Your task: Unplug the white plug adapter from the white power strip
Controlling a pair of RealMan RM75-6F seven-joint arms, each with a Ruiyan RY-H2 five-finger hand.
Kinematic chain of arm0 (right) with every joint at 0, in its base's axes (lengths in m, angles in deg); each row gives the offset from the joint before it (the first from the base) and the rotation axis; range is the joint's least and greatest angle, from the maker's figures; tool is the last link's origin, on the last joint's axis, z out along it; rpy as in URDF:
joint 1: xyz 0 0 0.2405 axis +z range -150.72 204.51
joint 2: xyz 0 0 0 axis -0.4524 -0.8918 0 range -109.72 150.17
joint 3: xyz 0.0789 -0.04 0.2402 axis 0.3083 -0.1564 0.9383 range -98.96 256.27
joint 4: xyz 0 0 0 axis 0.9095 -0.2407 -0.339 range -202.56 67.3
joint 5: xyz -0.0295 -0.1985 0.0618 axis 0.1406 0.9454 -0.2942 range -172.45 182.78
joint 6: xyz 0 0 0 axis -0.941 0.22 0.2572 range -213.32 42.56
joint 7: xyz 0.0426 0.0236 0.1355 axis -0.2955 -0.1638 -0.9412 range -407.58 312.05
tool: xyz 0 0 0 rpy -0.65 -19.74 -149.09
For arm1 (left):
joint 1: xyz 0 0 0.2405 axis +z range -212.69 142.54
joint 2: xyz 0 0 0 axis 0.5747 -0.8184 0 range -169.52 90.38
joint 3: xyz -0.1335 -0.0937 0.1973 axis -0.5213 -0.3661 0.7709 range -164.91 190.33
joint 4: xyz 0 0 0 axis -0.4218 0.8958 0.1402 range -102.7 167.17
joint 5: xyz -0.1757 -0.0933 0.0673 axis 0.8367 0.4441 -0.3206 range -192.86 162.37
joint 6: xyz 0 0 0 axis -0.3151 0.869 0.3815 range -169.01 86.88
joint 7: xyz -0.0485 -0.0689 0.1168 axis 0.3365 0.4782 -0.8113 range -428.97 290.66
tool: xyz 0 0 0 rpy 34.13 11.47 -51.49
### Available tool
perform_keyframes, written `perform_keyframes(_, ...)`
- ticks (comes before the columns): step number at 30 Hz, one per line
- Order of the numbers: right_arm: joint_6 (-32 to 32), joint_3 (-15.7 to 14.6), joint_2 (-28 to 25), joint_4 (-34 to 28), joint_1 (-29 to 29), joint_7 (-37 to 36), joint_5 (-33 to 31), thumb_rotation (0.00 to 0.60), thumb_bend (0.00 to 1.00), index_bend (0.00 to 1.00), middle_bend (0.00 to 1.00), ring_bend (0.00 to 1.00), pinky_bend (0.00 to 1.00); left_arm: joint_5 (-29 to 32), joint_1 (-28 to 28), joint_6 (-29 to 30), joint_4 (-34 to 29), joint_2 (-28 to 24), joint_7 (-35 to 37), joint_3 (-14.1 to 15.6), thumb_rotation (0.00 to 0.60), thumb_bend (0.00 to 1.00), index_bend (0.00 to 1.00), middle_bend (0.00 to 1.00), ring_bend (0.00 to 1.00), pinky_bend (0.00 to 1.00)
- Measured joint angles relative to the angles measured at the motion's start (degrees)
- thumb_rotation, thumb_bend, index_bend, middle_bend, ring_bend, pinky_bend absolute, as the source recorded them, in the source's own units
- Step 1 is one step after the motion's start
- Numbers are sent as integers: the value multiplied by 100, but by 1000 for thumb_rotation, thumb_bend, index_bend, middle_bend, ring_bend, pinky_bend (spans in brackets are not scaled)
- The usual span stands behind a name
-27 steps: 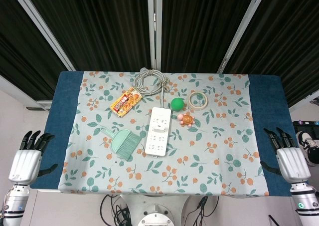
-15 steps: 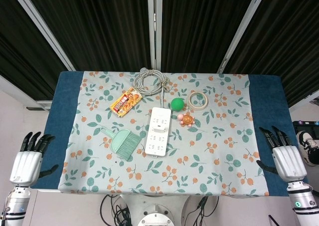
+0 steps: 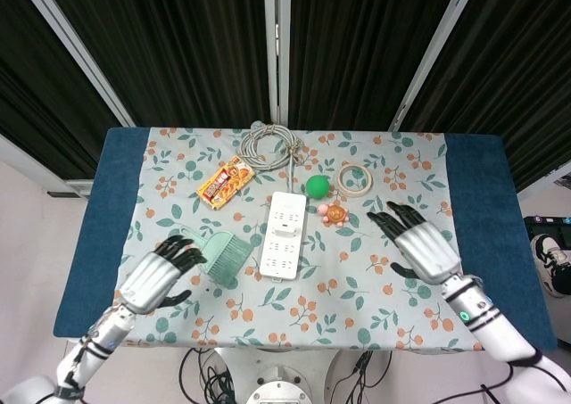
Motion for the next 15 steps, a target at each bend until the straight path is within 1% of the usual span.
perform_keyframes(1, 277, 98, 86, -19, 256, 178, -213, 600, 124, 0, 164, 21, 155, -42, -149, -147, 68, 108, 15, -21, 600, 207, 296, 278, 153, 177)
perform_keyframes(4, 809, 323, 409, 23, 891, 691, -837, 600, 124, 0, 181, 35, 169, -121, -612, -599, 384, 495, 70, -111, 600, 204, 285, 278, 159, 180)
perform_keyframes(7, 1188, 481, 853, 223, 1470, 1249, -1479, 600, 124, 0, 188, 40, 175, -113, -963, -930, 756, 853, 108, -204, 600, 199, 270, 277, 183, 185)
perform_keyframes(11, 1461, 565, 1421, 662, 2086, 1881, -2254, 600, 125, 0, 190, 40, 176, 14, -1268, -1191, 1191, 1267, 162, -295, 600, 197, 263, 278, 188, 187)
perform_keyframes(15, 1605, 553, 1928, 1158, 2554, 2251, -2907, 600, 142, 8, 196, 40, 176, 166, -1465, -1331, 1531, 1584, 260, -289, 600, 197, 264, 279, 188, 188)
